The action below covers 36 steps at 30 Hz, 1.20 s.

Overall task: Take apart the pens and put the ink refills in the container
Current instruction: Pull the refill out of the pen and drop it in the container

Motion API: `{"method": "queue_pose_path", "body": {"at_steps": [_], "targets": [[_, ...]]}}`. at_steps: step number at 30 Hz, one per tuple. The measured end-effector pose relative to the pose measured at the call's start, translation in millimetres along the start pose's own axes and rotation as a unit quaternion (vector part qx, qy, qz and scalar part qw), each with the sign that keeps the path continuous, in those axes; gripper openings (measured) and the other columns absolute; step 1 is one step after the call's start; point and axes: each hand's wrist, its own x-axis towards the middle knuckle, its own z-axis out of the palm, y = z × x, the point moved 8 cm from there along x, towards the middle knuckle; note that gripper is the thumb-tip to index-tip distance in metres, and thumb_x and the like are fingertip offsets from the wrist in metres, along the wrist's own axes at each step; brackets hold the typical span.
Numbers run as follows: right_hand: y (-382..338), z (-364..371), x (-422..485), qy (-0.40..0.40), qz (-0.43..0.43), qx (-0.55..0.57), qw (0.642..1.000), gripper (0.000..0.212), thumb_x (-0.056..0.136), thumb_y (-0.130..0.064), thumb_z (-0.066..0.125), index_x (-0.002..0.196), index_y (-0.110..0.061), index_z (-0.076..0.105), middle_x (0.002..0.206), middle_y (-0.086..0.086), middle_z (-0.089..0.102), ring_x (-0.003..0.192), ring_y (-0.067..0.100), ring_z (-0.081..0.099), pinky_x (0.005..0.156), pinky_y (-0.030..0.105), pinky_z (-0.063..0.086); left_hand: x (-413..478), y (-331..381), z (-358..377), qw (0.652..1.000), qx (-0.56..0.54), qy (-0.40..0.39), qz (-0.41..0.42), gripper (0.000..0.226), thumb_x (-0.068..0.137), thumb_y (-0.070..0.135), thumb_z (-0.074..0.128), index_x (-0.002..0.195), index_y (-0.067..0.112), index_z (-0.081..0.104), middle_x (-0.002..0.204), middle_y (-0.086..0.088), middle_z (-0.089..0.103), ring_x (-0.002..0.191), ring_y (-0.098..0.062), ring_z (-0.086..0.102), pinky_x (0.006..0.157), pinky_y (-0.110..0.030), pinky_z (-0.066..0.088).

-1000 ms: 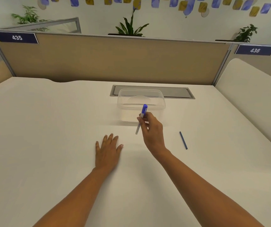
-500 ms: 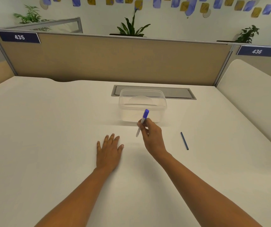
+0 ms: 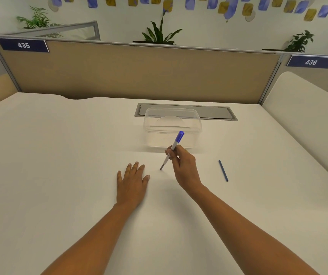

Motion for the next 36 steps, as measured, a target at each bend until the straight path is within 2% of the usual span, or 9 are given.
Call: {"method": "queue_pose_path", "body": {"at_steps": [6,9,12,16,18,22,25,31,36], "targets": [[-1.8,-1.7,0.7,-0.012,-0.012,-0.009,1.0,0.019,0.093,-0.017,0.047,0.091,-0.003,0.058,0.089,0.017,0.068,0.087,0.032,0.061,0.079,0.047,0.052,1.7,0.8,-5.6,0.995,-0.097,0.011,-0.01,0.04,0.093,0.033,0.04,0.132,0.021,0.039,0.15,-0.001,0.032,0.141,-0.017,0.02,0.118,-0.044,0.004],[-5.4,-1.3,3.7,-0.023,-0.014,-0.004,1.0,0.018,0.092,-0.017,0.05,0.09,-0.004,0.062,0.088,0.013,0.069,0.086,0.026,0.061,0.077,0.043,0.052,3.7,18.3,-20.9,0.973,-0.227,0.037,0.013,0.035,0.087,0.028,0.056,0.12,0.016,0.054,0.135,-0.006,0.052,0.128,-0.02,0.043,0.113,-0.037,0.023],[-8.9,1.5,5.3,-0.032,-0.016,0.007,0.999,0.017,0.091,-0.016,0.053,0.093,-0.004,0.065,0.088,0.013,0.07,0.086,0.026,0.062,0.074,0.037,0.052,5.0,40.0,-38.0,0.944,-0.325,0.045,0.016,0.034,0.077,0.025,0.069,0.109,0.014,0.063,0.118,-0.006,0.065,0.108,-0.019,0.058,0.093,-0.026,0.044],[-12.0,4.2,6.7,-0.032,-0.029,0.012,0.999,0.017,0.089,-0.015,0.056,0.095,-0.004,0.068,0.089,0.014,0.071,0.084,0.021,0.061,0.068,0.017,0.046,6.7,57.1,-51.7,0.922,-0.382,0.06,0.013,0.025,0.076,0.018,0.071,0.098,0.009,0.069,0.096,-0.011,0.073,0.08,-0.013,0.062,0.062,0.002,0.043],[-12.5,4.5,7.7,-0.035,-0.032,0.013,0.999,0.017,0.088,-0.015,0.057,0.096,-0.004,0.068,0.092,0.014,0.071,0.083,0.017,0.059,0.067,0.01,0.044,6.7,57.5,-55.2,0.919,-0.387,0.072,0.002,0.022,0.078,0.017,0.069,0.098,0.009,0.069,0.094,-0.013,0.074,0.077,-0.014,0.062,0.065,-0.002,0.043],[-4.6,6.3,5.8,-0.053,-0.016,0.023,0.998,0.027,0.086,-0.022,0.06,0.109,-0.007,0.064,0.101,0.011,0.068,0.086,0.01,0.058,0.067,0.002,0.045,6.9,49.8,-53.5,0.913,-0.398,0.081,-0.03,0.019,0.079,0.015,0.066,0.096,0.006,0.069,0.091,-0.016,0.074,0.08,-0.023,0.067,0.081,-0.028,0.052],[13.5,6.8,0.7,-0.07,0.029,0.001,0.997,0.037,0.087,-0.031,0.059,0.117,-0.01,0.059,0.11,0.007,0.066,0.092,0.007,0.057,0.064,0.005,0.045,7.4,41.7,-53.2,0.902,-0.421,0.088,-0.052,0.016,0.078,0.014,0.068,0.091,0.005,0.069,0.085,-0.017,0.073,0.077,-0.028,0.069,0.083,-0.04,0.056],[37.6,22.1,-14.3,-0.165,0.067,-0.065,0.982,0.036,0.08,-0.018,0.068,0.114,-0.009,0.061,0.105,0.011,0.069,0.093,0.019,0.063,0.089,0.034,0.051,7.1,30.9,-53.8,0.859,-0.491,0.104,-0.098,0.01,0.079,0.011,0.067,0.085,0.003,0.067,0.073,-0.013,0.068,0.063,-0.019,0.067,0.074,-0.033,0.057],[40.7,19.7,-14.5,-0.152,0.07,-0.081,0.983,0.023,0.082,-0.005,0.061,0.104,-0.004,0.067,0.099,0.015,0.072,0.079,0.016,0.059,0.086,0.029,0.048,8.3,20.6,-54.3,0.826,-0.536,0.121,-0.127,0.006,0.079,0.013,0.066,0.08,0.007,0.066,0.068,-0.009,0.066,0.058,-0.015,0.064,0.07,-0.028,0.056]]}}
